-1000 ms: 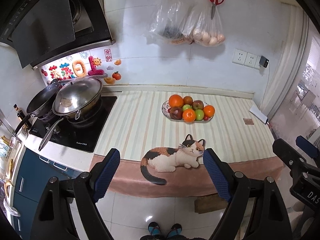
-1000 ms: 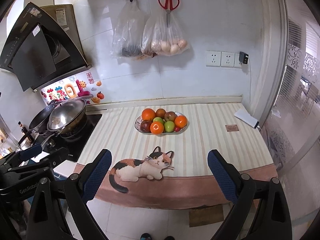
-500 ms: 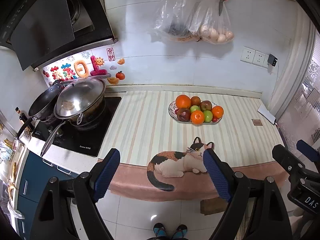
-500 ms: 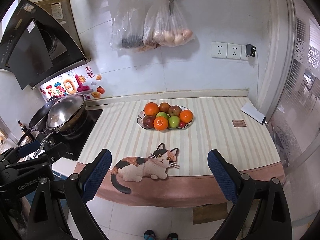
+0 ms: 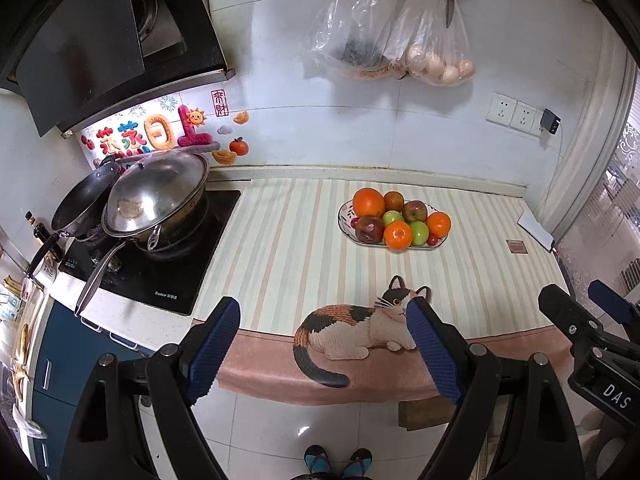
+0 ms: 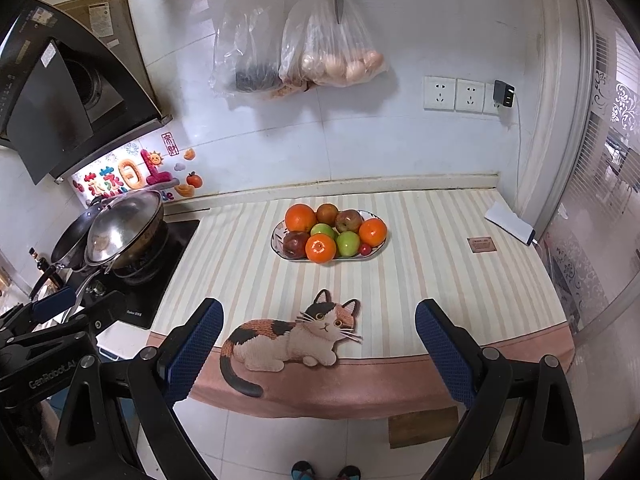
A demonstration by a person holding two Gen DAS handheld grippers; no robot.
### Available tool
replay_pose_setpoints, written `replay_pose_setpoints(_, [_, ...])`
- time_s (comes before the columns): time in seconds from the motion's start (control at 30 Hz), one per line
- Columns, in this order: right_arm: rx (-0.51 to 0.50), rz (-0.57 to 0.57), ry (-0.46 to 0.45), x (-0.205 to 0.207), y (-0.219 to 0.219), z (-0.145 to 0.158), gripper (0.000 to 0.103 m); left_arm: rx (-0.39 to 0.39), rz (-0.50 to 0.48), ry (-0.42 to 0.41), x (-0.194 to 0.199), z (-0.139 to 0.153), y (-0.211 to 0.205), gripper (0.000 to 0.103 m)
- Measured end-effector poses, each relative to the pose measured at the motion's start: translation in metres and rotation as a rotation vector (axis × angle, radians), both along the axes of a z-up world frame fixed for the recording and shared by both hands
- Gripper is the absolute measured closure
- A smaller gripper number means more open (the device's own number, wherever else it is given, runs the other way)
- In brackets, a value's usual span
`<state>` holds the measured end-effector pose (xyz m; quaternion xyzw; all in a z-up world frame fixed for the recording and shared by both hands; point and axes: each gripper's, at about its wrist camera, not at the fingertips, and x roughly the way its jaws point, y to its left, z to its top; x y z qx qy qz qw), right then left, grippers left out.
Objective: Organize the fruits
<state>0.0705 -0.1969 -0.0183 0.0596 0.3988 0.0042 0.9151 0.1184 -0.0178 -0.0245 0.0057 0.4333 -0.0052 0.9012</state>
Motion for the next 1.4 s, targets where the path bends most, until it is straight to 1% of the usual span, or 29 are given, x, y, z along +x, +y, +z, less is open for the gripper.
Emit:
replay_pose_setpoints(0.73, [0.001,0.002,0.009,0.011,0.001,-0.003,0.004,-0.009,-0.004,0.011,0.007,-0.002,0.001,0.018])
replay_pose_setpoints(1.4, [-0.01,-0.002,0.006,0.011,-0.002,-0.003,0.004,-0.007,-0.013,0.003,0.008,-0.004,-0.006,0.018])
